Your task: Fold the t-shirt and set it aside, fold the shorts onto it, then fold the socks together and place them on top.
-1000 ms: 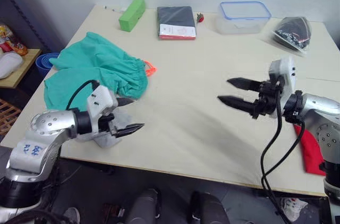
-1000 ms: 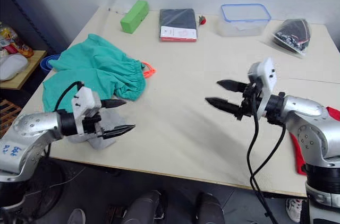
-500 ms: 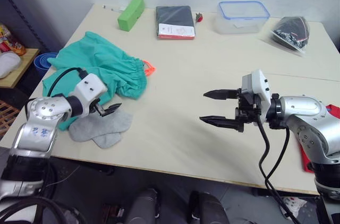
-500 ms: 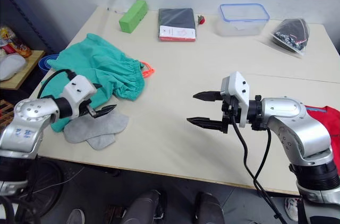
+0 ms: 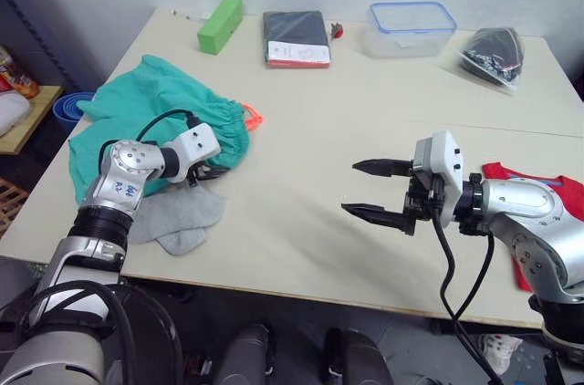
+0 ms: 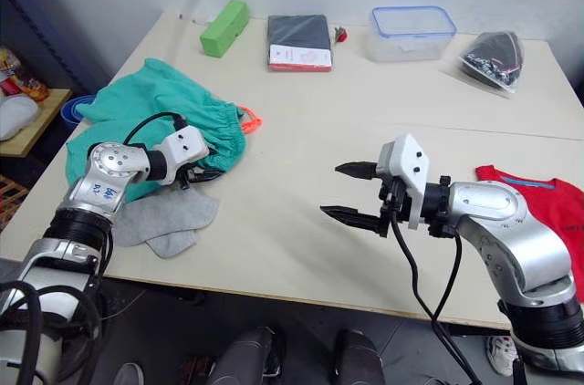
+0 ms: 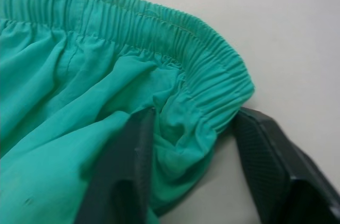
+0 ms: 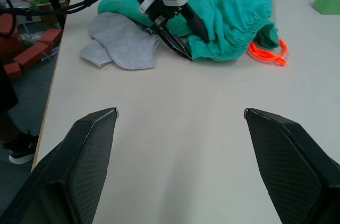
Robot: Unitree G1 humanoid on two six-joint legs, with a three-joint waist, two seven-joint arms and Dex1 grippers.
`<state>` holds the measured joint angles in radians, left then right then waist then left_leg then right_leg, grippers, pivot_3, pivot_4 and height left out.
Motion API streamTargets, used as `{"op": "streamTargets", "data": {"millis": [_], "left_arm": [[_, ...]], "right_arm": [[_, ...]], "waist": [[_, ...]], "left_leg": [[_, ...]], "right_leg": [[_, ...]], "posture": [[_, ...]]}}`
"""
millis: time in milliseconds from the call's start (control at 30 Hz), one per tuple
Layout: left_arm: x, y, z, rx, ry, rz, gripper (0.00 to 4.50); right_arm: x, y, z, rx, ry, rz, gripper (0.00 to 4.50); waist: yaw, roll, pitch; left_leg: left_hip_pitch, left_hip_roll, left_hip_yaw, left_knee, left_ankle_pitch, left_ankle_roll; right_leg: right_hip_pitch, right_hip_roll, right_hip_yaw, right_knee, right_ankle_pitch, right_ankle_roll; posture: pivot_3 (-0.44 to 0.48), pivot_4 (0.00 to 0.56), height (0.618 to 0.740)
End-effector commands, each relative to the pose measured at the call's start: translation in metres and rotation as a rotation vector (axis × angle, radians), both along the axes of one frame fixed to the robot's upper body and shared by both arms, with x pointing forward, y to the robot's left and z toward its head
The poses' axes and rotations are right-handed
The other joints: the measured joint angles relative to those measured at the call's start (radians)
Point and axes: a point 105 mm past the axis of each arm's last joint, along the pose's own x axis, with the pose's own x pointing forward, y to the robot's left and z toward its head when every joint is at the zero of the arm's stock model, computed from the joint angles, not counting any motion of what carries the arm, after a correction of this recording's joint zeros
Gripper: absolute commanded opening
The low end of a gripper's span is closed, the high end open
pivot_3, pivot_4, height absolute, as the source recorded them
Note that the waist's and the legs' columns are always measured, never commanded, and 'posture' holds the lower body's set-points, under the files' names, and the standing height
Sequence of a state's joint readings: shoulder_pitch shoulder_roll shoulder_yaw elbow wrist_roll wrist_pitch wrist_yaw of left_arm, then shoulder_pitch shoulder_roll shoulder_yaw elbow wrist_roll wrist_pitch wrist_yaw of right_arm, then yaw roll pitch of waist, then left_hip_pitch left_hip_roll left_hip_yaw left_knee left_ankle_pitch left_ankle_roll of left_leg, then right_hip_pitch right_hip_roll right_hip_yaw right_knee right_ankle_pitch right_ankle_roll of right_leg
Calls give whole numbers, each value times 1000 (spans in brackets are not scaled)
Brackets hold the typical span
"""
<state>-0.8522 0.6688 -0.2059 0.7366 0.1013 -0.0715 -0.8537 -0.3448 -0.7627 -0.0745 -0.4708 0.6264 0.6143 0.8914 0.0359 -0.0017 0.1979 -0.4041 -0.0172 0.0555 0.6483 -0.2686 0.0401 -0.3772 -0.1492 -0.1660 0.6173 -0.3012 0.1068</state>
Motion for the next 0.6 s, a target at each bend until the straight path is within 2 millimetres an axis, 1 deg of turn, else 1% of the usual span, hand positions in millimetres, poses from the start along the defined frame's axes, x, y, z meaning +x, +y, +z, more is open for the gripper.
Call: {"op": "streamTargets", "data": {"millis": [33,100,133,233,267,300,400,433,500,567,600], "left_arm": [[2,8,0,-12,13,22,1024],[5,7,8,-47,4,27,353],[8,6,19,-69,-14,26,72],[13,-3,53,-123,-70,-9,29],[12,-7,61,-135,-80,-27,29],[11,-14,73,-161,-86,-59,29],[0,-45,97,-215,-82,-184,29],[-6,-56,101,-223,-71,-234,29],[-24,-87,106,-229,-44,-366,29],[-39,-109,107,-224,-25,-463,29],[-49,-127,108,-226,-15,-529,29]], "right_arm": [[-1,-4,11,15,-61,-43,3902],[0,-7,11,7,-68,-62,3902],[1,-10,11,2,-72,-76,3902],[1,-18,12,-4,-74,-114,3902],[1,-20,12,-6,-75,-123,3902],[0,-23,12,-8,-74,-135,3902],[-2,-32,8,-23,-69,-167,3902],[-3,-35,6,-31,-68,-175,3902],[-5,-40,1,-61,-67,-188,3902],[-7,-43,-3,-84,-69,-194,3902],[-7,-45,-5,-91,-69,-200,3902]], "waist": [[-5,0,0],[-9,0,0],[-10,0,0],[-10,-4,2],[-10,-6,3],[-10,-7,4],[-8,-8,4],[-8,-8,4],[-8,-8,5],[-8,-8,5],[-8,-8,5]], "left_leg": [[0,0,0,0,0,0],[0,0,0,0,0,0],[0,1,0,0,0,0],[0,0,1,1,0,0],[-1,0,1,1,0,0],[-1,0,1,1,-1,1],[-1,0,1,1,-2,2],[-1,0,1,2,-2,2],[-1,-1,2,2,-3,3],[-2,-1,2,3,-3,3],[-2,-1,2,3,-3,3]], "right_leg": [[0,0,0,0,0,0],[0,0,1,1,0,0],[0,0,1,1,0,0],[-1,0,2,2,0,0],[-2,0,2,2,0,0],[-2,0,2,2,0,0],[-2,0,2,1,0,1],[-1,-1,2,1,0,1],[-1,-1,4,1,1,1],[-1,-1,4,0,1,2],[0,-1,5,0,1,2]], "posture": [[0,150,740],[0,150,740],[0,150,740],[0,150,740],[0,150,740],[0,150,740],[0,150,740],[0,150,740],[0,150,740],[0,150,740],[0,150,740]]}}
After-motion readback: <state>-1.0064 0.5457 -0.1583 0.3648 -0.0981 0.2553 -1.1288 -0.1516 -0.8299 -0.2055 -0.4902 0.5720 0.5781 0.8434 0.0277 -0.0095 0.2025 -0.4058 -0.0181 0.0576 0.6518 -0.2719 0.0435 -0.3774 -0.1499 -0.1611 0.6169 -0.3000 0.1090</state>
